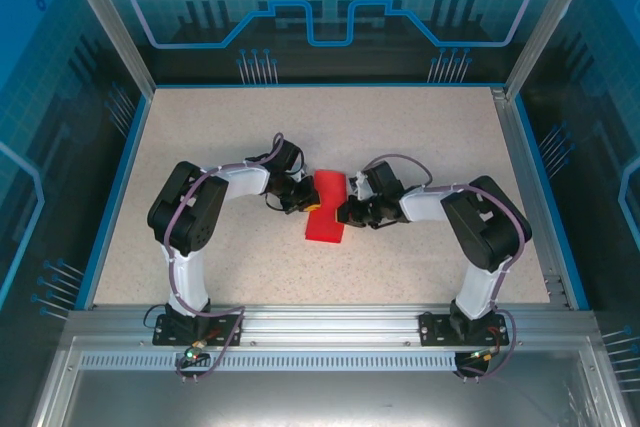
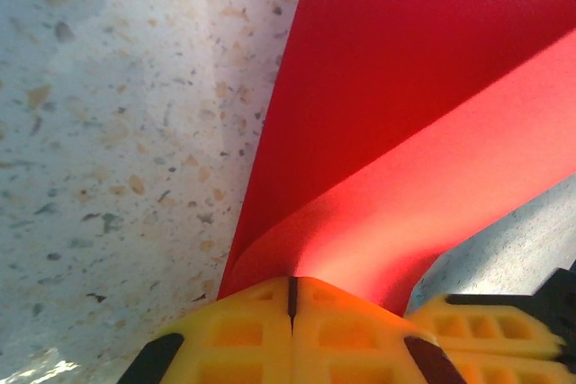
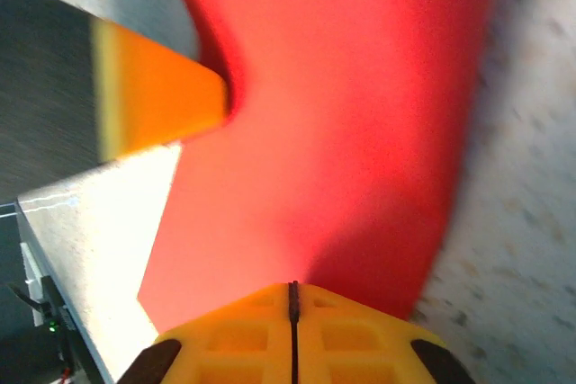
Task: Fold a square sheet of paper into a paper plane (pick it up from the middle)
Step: Fold the square sheet of paper in half at the center of the table.
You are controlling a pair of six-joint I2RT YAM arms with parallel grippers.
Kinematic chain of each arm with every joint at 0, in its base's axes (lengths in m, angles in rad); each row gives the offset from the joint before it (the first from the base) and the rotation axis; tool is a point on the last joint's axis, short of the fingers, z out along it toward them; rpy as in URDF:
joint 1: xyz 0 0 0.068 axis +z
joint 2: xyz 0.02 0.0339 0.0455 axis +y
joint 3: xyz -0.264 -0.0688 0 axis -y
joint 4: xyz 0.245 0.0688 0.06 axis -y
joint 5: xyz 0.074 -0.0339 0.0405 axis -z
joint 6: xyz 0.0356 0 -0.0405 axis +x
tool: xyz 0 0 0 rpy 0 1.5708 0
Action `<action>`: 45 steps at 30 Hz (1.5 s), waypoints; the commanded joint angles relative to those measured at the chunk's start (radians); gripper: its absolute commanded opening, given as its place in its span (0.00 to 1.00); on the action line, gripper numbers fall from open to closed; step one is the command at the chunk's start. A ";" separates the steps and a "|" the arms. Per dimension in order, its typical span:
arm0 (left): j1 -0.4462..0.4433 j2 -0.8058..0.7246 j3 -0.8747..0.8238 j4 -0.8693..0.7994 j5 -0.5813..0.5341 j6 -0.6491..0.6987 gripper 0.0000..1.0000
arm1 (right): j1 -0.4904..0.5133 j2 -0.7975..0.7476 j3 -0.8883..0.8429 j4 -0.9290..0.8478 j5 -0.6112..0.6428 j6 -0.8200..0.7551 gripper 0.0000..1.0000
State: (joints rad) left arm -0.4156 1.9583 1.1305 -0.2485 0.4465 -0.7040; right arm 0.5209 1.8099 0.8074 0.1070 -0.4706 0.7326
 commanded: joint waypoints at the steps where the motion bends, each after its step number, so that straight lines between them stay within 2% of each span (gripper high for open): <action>1: -0.007 0.039 -0.024 -0.035 -0.028 0.023 0.00 | 0.004 0.029 -0.035 0.063 0.015 0.002 0.07; 6: -0.008 0.039 -0.026 -0.035 -0.028 0.021 0.00 | 0.004 0.007 -0.055 0.057 0.031 -0.005 0.08; 14: -0.008 0.043 -0.026 -0.035 -0.030 0.021 0.00 | 0.017 -0.059 -0.039 0.110 -0.055 0.025 0.09; 28: -0.007 0.042 -0.035 -0.034 -0.028 0.024 0.00 | 0.039 0.034 -0.115 0.186 -0.013 0.036 0.09; 38: -0.007 0.040 -0.033 -0.035 -0.028 0.024 0.00 | 0.049 -0.119 -0.097 0.093 -0.002 0.001 0.11; 45: -0.006 0.039 -0.038 -0.034 -0.028 0.023 0.00 | 0.067 -0.091 -0.132 0.157 -0.017 0.039 0.11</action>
State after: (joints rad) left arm -0.4152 1.9591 1.1294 -0.2447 0.4473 -0.7036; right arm 0.5678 1.6985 0.7086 0.2447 -0.4797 0.7609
